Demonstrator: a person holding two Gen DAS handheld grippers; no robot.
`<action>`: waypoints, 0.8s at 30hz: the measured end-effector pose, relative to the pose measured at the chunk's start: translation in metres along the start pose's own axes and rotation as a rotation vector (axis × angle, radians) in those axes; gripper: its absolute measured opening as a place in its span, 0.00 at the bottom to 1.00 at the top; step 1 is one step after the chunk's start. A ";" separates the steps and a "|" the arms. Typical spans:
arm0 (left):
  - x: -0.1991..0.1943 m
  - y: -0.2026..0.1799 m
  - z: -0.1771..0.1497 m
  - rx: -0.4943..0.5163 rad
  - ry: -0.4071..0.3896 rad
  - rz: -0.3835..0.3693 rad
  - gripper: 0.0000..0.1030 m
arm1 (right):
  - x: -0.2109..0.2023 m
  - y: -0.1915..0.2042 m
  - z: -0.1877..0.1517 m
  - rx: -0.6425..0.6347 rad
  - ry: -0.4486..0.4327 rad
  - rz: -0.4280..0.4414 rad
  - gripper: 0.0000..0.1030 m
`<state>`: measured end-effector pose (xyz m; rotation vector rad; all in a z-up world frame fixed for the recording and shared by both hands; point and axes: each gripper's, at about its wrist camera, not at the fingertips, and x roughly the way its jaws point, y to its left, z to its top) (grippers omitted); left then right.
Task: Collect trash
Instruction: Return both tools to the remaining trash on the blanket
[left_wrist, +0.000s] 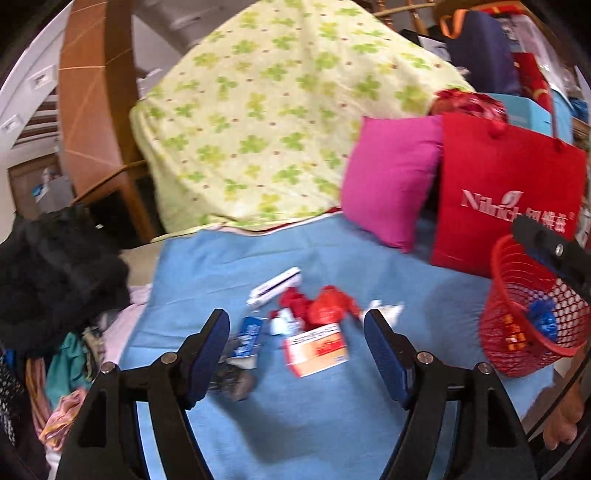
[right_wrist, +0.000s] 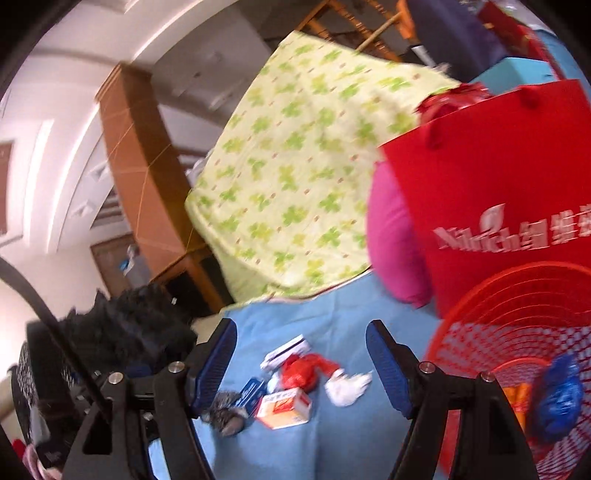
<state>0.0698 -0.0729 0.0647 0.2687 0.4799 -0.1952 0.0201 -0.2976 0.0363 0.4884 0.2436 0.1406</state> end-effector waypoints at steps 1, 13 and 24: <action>0.000 0.007 -0.002 -0.011 -0.001 0.010 0.74 | 0.005 0.007 -0.004 -0.014 0.012 0.005 0.74; 0.012 0.036 -0.016 -0.068 0.008 0.023 0.74 | 0.043 0.036 -0.025 -0.088 0.092 0.014 0.74; 0.019 0.038 -0.021 -0.078 0.015 0.009 0.74 | 0.049 0.042 -0.031 -0.118 0.120 0.003 0.74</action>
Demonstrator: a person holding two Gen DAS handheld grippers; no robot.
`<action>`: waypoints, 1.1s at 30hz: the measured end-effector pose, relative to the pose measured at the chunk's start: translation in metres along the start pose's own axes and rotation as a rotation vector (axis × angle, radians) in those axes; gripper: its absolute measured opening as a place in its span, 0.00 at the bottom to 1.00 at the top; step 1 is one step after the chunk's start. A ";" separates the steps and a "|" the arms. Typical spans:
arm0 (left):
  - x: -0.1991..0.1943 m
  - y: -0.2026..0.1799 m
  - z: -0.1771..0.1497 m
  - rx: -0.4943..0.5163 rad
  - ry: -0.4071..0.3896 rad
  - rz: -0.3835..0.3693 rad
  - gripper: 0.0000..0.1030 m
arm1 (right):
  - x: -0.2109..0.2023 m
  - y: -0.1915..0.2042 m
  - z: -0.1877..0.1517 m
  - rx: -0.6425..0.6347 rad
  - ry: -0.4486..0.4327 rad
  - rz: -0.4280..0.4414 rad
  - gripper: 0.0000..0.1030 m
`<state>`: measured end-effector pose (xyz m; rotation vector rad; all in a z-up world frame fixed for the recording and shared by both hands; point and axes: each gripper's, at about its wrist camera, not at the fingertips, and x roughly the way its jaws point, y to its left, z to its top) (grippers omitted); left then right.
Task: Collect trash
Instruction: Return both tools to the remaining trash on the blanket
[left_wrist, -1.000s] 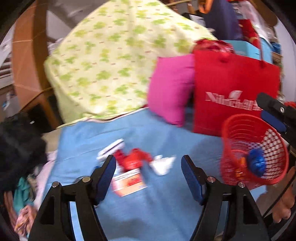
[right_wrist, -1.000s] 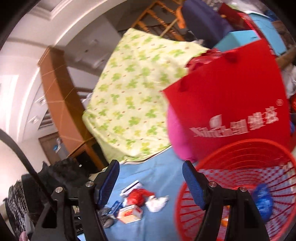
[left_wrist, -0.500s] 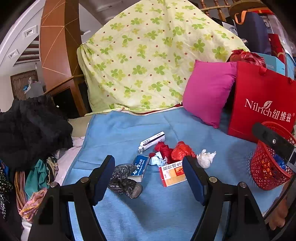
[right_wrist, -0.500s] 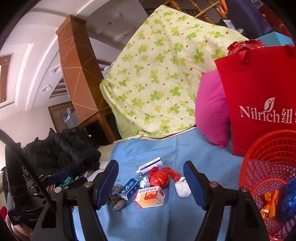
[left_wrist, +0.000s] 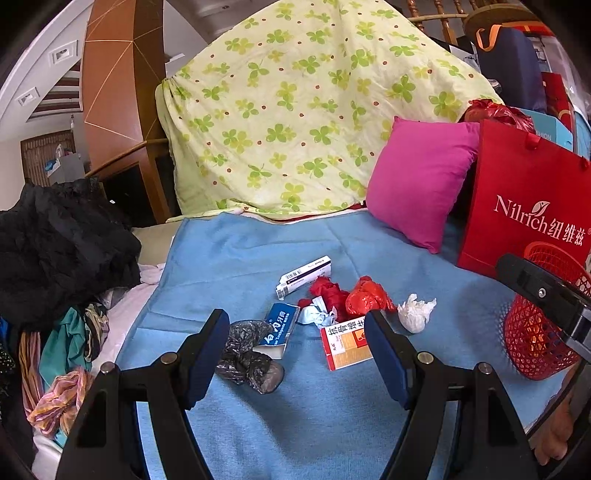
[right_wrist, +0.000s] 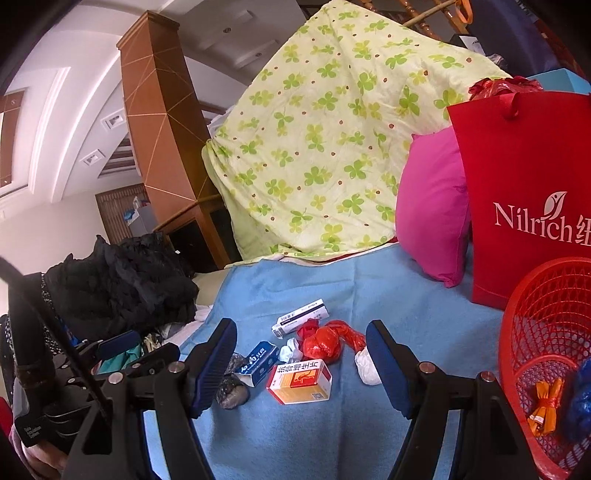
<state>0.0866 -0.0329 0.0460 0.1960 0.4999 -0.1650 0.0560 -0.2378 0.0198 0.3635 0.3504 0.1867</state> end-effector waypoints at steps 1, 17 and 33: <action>0.001 0.000 -0.001 0.000 0.001 -0.001 0.74 | 0.001 0.000 0.000 -0.001 0.003 -0.002 0.74; 0.041 0.019 -0.023 -0.044 0.071 -0.002 0.74 | 0.023 -0.008 -0.006 0.007 0.095 -0.030 0.74; 0.101 0.114 -0.054 -0.225 0.231 0.120 0.74 | 0.095 -0.040 -0.022 0.176 0.337 0.006 0.73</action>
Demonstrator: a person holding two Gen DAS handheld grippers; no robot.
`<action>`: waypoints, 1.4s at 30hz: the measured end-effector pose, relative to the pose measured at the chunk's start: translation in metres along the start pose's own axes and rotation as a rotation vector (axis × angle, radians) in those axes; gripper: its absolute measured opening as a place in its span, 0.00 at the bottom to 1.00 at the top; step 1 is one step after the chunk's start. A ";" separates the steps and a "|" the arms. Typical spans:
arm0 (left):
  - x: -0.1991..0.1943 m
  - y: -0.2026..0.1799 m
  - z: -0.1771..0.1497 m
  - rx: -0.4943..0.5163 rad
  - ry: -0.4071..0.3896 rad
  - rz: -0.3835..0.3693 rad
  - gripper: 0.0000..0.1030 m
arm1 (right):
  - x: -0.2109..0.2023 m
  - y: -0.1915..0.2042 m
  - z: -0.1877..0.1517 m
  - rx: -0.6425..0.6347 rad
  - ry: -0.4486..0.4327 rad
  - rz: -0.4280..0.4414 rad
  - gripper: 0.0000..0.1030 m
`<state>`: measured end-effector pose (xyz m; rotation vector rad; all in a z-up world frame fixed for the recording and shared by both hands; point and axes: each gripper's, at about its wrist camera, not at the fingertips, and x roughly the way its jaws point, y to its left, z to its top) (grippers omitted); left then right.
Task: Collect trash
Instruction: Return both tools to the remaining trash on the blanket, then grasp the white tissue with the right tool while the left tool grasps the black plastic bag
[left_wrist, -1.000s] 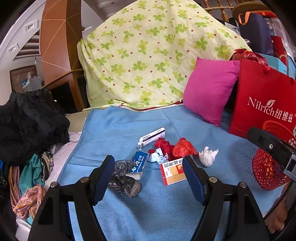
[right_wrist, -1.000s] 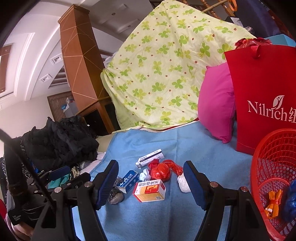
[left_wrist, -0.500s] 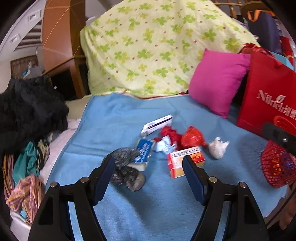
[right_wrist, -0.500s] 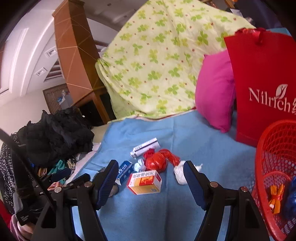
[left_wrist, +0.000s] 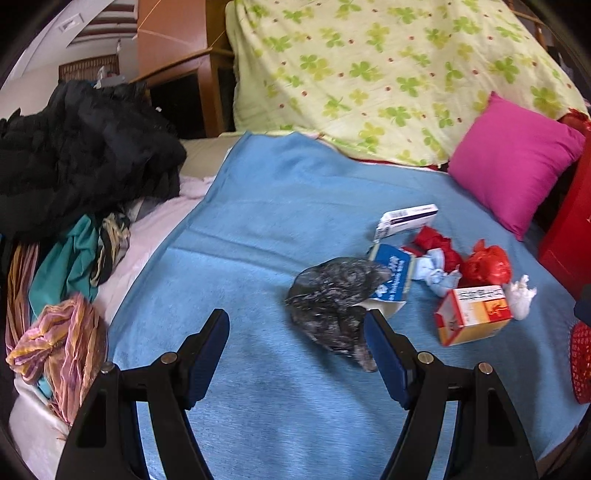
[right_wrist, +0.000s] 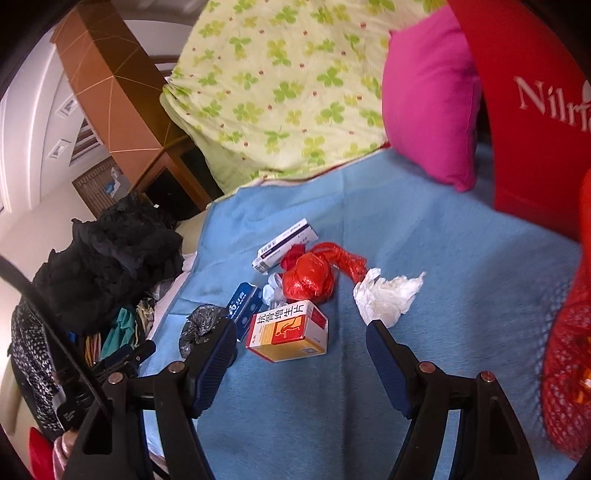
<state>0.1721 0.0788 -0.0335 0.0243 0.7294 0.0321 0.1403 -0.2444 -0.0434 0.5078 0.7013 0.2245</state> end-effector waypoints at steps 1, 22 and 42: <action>0.004 0.002 0.000 -0.003 0.011 -0.001 0.74 | 0.005 -0.001 0.001 0.009 0.010 0.001 0.74; 0.053 0.000 -0.007 -0.109 0.214 -0.143 0.74 | 0.054 -0.055 0.029 0.168 0.081 -0.072 0.86; 0.092 -0.011 -0.005 -0.227 0.287 -0.185 0.70 | 0.101 -0.077 0.028 0.250 0.127 -0.128 0.62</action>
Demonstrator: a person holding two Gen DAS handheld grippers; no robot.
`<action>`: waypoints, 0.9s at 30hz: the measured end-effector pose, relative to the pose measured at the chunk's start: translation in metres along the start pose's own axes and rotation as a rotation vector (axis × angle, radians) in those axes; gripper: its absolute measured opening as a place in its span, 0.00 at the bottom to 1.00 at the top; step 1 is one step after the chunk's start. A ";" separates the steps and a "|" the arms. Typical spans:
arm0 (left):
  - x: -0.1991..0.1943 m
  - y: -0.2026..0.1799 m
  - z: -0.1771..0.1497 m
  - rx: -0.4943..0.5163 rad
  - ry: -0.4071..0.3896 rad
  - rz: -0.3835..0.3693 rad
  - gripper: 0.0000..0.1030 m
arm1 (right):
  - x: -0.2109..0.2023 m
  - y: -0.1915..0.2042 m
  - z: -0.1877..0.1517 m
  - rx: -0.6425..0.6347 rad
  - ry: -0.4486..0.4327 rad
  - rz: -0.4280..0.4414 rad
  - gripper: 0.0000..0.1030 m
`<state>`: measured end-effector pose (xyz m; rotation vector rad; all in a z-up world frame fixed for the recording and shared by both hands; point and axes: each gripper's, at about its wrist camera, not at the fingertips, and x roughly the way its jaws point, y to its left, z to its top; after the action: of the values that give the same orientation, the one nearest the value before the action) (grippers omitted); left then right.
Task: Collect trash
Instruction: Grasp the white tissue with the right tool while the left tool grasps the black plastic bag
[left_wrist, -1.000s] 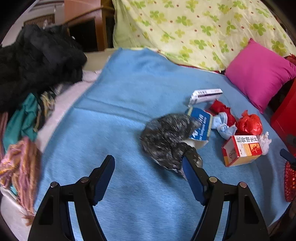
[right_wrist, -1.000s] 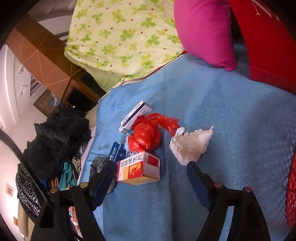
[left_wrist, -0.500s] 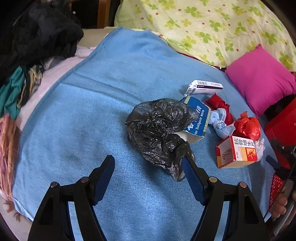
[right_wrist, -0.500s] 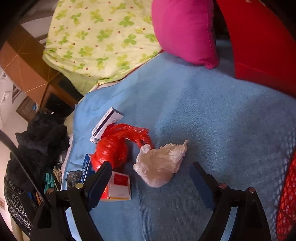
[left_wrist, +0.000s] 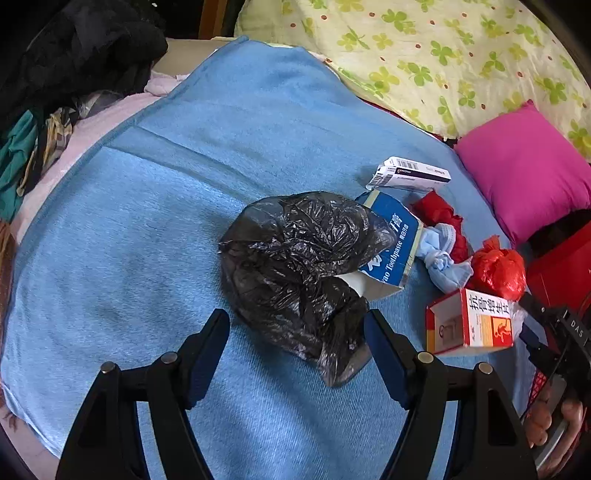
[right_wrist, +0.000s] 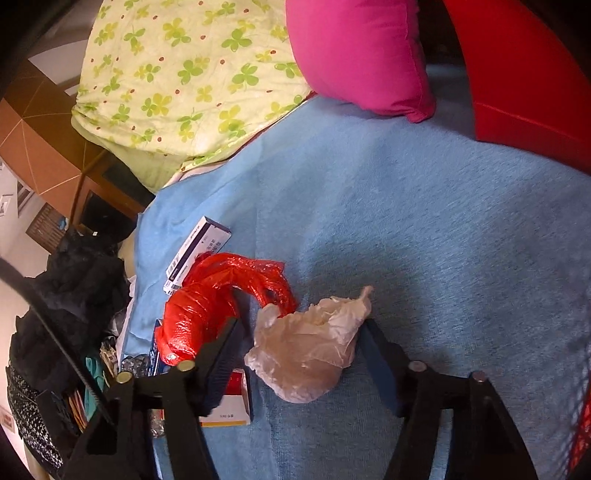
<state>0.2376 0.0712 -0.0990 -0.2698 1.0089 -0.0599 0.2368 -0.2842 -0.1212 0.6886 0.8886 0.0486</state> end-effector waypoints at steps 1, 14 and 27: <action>0.003 -0.001 0.000 -0.002 0.006 -0.002 0.66 | 0.002 0.001 0.000 -0.003 0.003 -0.007 0.61; 0.009 0.004 0.002 -0.042 -0.004 -0.079 0.24 | 0.006 0.004 -0.006 -0.027 0.006 -0.014 0.38; -0.018 0.014 -0.006 0.001 -0.055 -0.059 0.22 | -0.025 0.013 -0.014 -0.073 -0.049 -0.001 0.38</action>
<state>0.2219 0.0869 -0.0909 -0.2987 0.9459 -0.1060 0.2137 -0.2747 -0.1021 0.6188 0.8360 0.0622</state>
